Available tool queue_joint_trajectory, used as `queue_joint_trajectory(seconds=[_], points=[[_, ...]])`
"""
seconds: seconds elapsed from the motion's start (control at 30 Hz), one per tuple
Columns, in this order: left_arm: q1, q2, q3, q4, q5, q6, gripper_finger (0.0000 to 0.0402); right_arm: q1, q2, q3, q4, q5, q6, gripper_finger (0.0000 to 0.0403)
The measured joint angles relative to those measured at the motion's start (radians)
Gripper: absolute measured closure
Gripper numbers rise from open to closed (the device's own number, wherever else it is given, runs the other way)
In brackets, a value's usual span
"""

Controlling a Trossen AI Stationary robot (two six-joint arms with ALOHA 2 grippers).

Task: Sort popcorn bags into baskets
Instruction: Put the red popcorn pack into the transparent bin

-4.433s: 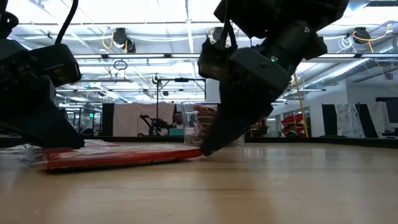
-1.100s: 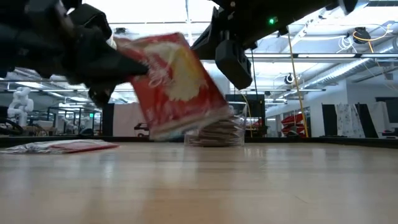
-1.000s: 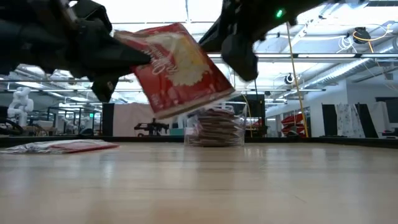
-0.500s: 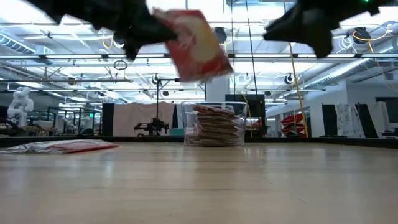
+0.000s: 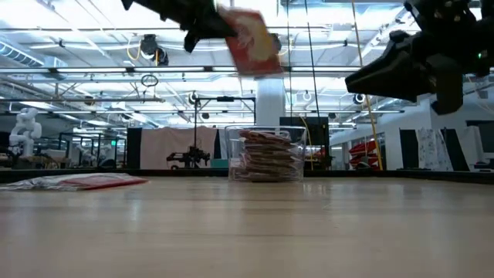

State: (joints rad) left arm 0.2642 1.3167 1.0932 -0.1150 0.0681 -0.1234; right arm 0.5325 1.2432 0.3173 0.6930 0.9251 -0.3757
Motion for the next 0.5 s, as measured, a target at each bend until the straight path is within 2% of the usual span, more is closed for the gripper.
queue_joint_trajectory(seconds=[0.1,0.2,0.5], points=[[0.082,0.030,0.036,-0.044,0.085,-0.015,0.0382,-0.003,0.000,-0.046,0.087,-0.038,0.045,0.0299],[0.142,0.076,0.064,-0.049,0.233,-0.012,0.0381,-0.003,0.000,-0.057,0.122,-0.039,0.114,0.0307],[0.252,0.293,0.141,-0.017,0.477,0.043,0.0381,-0.002,0.001,-0.056,0.144,-0.041,0.198,0.0383]])
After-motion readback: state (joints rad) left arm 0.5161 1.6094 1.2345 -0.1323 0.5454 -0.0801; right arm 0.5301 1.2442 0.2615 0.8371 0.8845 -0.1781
